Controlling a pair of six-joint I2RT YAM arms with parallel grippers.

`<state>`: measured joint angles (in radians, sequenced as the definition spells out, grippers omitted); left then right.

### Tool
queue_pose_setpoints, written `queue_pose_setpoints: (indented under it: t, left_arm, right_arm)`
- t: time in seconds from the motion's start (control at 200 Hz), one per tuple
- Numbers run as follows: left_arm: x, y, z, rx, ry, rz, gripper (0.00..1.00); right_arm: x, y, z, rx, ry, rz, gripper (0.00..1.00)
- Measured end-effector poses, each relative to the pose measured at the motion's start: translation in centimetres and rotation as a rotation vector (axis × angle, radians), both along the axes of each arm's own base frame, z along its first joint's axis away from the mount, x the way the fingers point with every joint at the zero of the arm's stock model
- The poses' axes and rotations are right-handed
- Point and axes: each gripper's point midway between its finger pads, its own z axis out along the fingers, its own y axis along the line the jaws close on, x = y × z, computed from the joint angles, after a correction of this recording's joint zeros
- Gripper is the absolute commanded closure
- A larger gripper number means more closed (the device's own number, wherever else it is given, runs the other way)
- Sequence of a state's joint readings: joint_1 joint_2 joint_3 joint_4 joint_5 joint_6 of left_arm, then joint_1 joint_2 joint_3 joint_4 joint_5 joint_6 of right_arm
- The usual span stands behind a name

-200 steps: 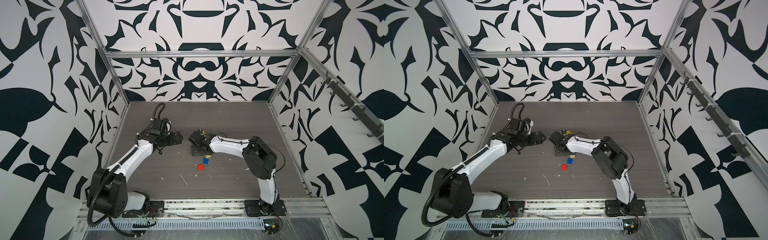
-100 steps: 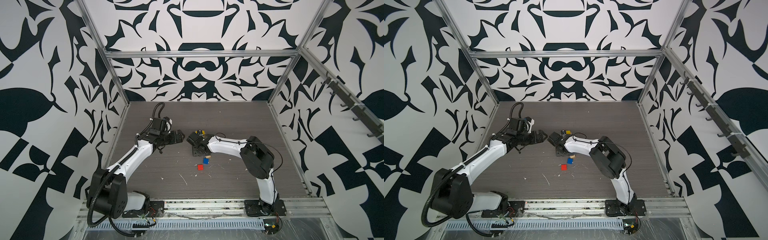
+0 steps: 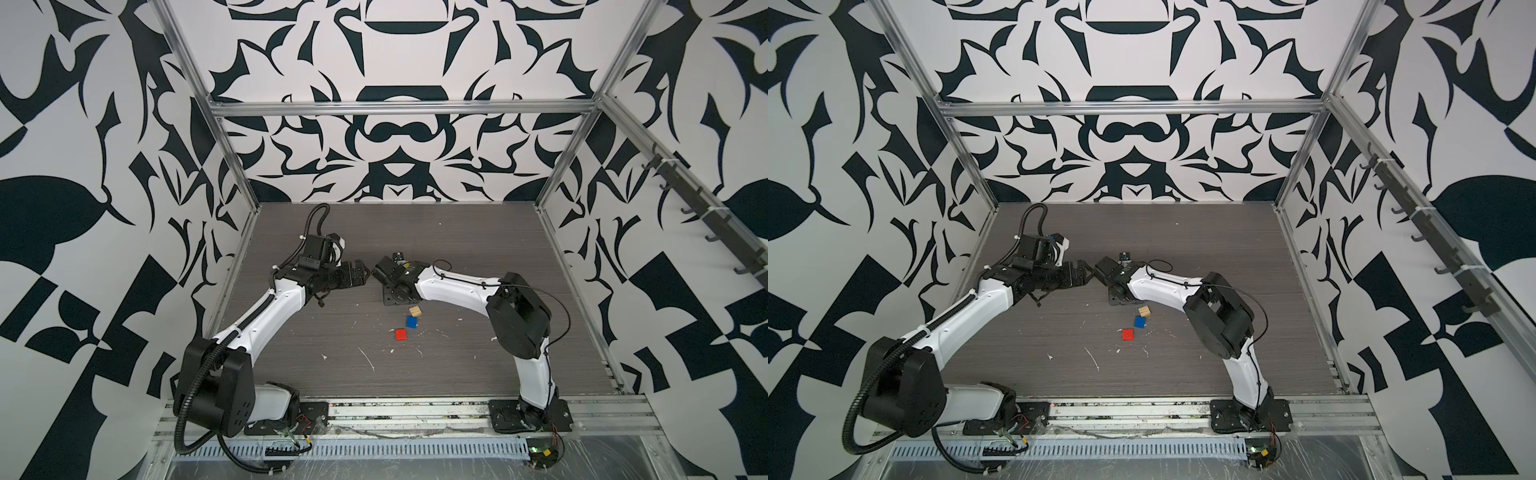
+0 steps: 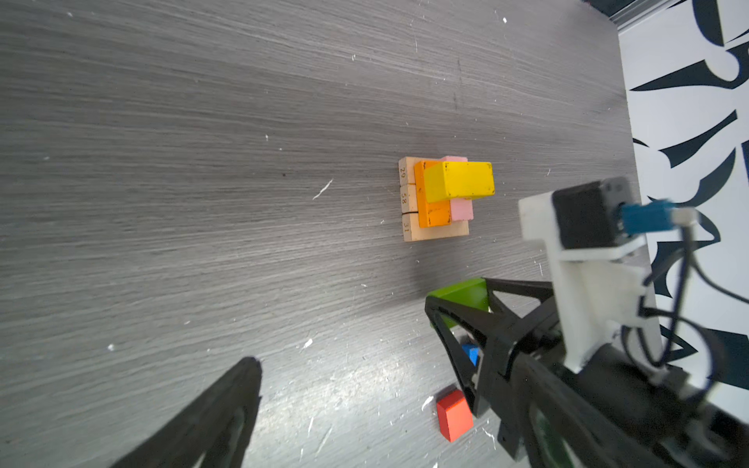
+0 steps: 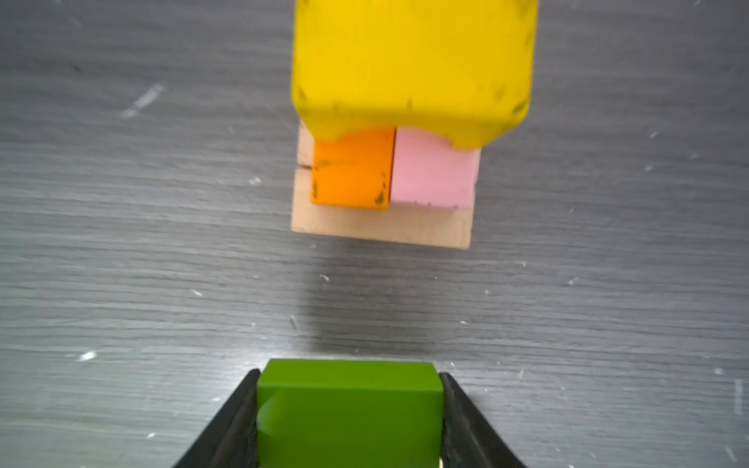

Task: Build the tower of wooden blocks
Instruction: 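Release the yellow arch with the left gripper while the right grasps the green block, then carry the green block over the yellow arch with the right gripper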

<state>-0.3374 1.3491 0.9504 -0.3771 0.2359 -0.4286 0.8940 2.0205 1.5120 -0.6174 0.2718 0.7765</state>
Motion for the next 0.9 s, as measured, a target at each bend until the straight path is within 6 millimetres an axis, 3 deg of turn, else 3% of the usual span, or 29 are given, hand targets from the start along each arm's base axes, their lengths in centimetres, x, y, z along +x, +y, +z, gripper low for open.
queue_pose_setpoints:
  t: [0.215, 0.455, 0.9]
  left_arm:
    - [0.1, -0.2, 1.4, -0.018, -0.015, -0.007, 0.01]
    - [-0.5, 0.0, 1.6, -0.015, 0.001, -0.008, 0.00]
    - [-0.9, -0.2, 1.8, -0.040, 0.017, -0.008, 0.00]
  right_arm:
    - [1.1, 0.9, 3.7, 0.026, -0.046, 0.022, 0.45]
    - [2.7, 1.3, 6.8, 0.041, -0.087, 0.042, 0.47]
    - [6.2, -1.3, 7.4, 0.033, -0.081, 0.002, 0.47]
